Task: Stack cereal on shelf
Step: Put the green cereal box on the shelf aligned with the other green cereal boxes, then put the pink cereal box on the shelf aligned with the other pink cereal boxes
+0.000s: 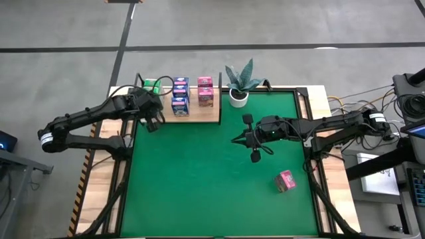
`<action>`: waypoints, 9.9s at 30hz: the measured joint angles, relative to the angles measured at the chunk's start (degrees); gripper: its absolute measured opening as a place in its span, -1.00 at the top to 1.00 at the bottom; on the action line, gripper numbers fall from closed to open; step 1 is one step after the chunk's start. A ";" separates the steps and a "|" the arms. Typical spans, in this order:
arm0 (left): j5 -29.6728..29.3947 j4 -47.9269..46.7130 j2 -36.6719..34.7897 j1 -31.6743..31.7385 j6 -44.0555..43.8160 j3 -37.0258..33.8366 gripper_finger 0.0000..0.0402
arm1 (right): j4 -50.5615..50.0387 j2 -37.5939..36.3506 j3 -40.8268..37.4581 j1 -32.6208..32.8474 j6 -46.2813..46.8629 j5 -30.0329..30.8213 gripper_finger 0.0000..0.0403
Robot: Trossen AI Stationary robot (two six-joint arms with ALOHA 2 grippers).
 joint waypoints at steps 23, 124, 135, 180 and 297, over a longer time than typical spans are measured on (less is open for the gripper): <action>-2.85 0.55 1.40 -0.04 -0.27 0.02 1.00 | -0.01 0.00 0.00 0.00 0.00 0.03 0.96; 2.99 51.58 -1.29 -34.91 11.98 -1.03 1.00 | -75.94 6.08 17.55 33.29 117.09 -4.08 -0.38; 2.99 51.34 -1.29 -34.91 11.96 -1.05 1.00 | -77.16 6.59 18.66 33.42 116.38 -1.15 -0.32; 3.02 50.47 -1.07 -34.89 10.30 -1.07 1.00 | -75.39 6.57 18.97 33.55 115.95 -2.00 -0.41; -1.77 66.12 -12.50 -33.48 17.34 -12.70 1.00 | -59.15 47.63 76.81 -11.41 -0.86 5.79 0.11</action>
